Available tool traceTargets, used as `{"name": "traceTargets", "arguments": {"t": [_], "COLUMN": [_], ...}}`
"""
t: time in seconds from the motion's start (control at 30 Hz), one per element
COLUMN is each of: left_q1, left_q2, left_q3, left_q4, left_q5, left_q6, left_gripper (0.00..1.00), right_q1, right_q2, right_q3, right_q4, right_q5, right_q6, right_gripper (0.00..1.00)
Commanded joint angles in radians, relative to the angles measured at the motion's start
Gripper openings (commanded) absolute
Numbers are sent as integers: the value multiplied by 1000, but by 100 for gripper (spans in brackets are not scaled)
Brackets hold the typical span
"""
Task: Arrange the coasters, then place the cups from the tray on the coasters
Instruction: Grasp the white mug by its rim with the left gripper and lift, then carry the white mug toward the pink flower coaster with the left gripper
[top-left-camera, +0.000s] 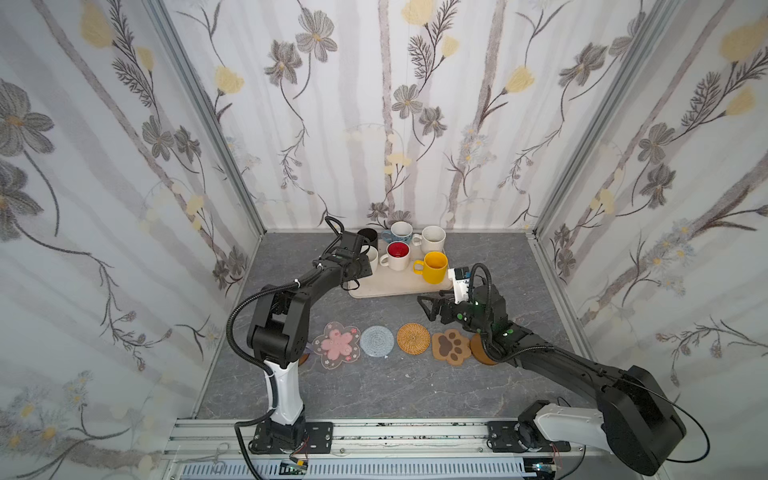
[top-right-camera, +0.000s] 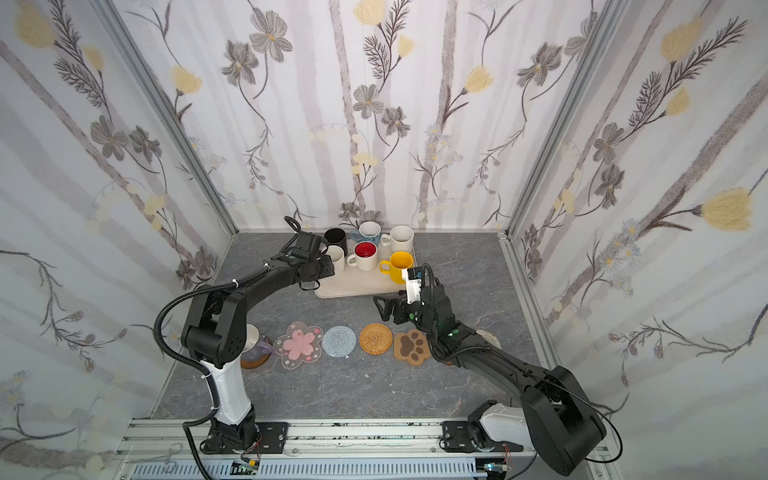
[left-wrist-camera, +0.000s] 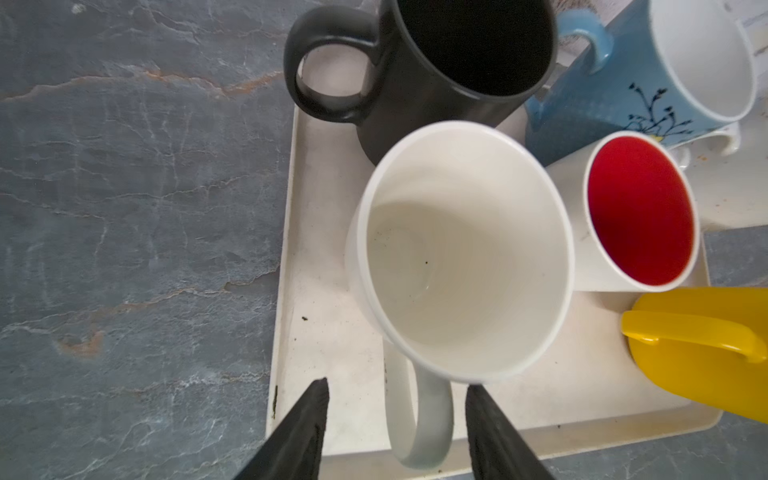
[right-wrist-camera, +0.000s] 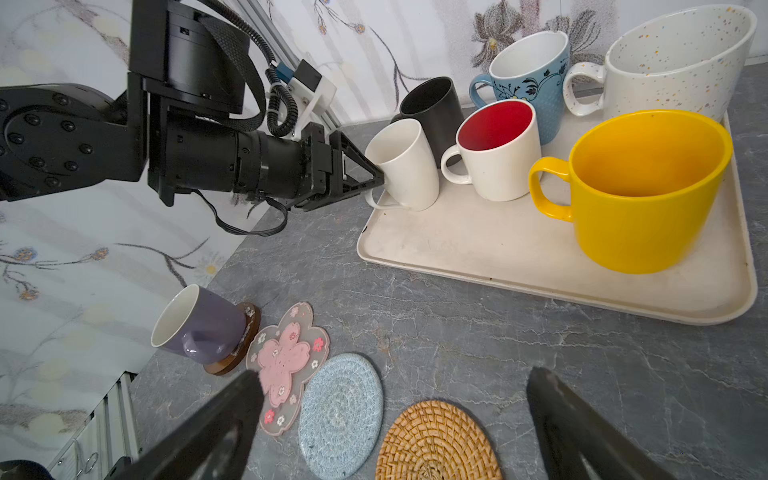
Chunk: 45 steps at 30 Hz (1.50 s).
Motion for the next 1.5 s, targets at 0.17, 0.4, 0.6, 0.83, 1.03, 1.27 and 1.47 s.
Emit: {"name": "traceTargets", "arguments": {"t": [0.17, 0.4, 0.6, 0.83, 1.03, 1.27, 1.47], "left_q1": [-4, -22, -35, -41, -45, -52, -64], "left_q2": [61, 84, 102, 138, 144, 121, 63], "left_q3": [49, 70, 102, 148, 163, 174, 157], "left_q4": [-7, -24, -43, -71, -82, -91, -93], "left_q5": [-5, -100, -130, -124, -136, -147, -173], "left_q6": [26, 53, 78, 94, 102, 103, 98], "left_gripper": [55, 44, 36, 27, 20, 6, 0], "right_q1": [-3, -5, -7, -10, -13, -16, -20], "right_q2": [12, 28, 37, 34, 31, 24, 31], "right_q3": [5, 9, 11, 11, 10, 7, 6], "right_q4": [50, 53, 56, 52, 51, 48, 51], "right_q5": [-8, -15, -21, -21, -26, -24, -23], "right_q6": [7, 13, 15, 16, 17, 17, 18], "right_gripper": [100, 100, 100, 100, 100, 100, 100]}}
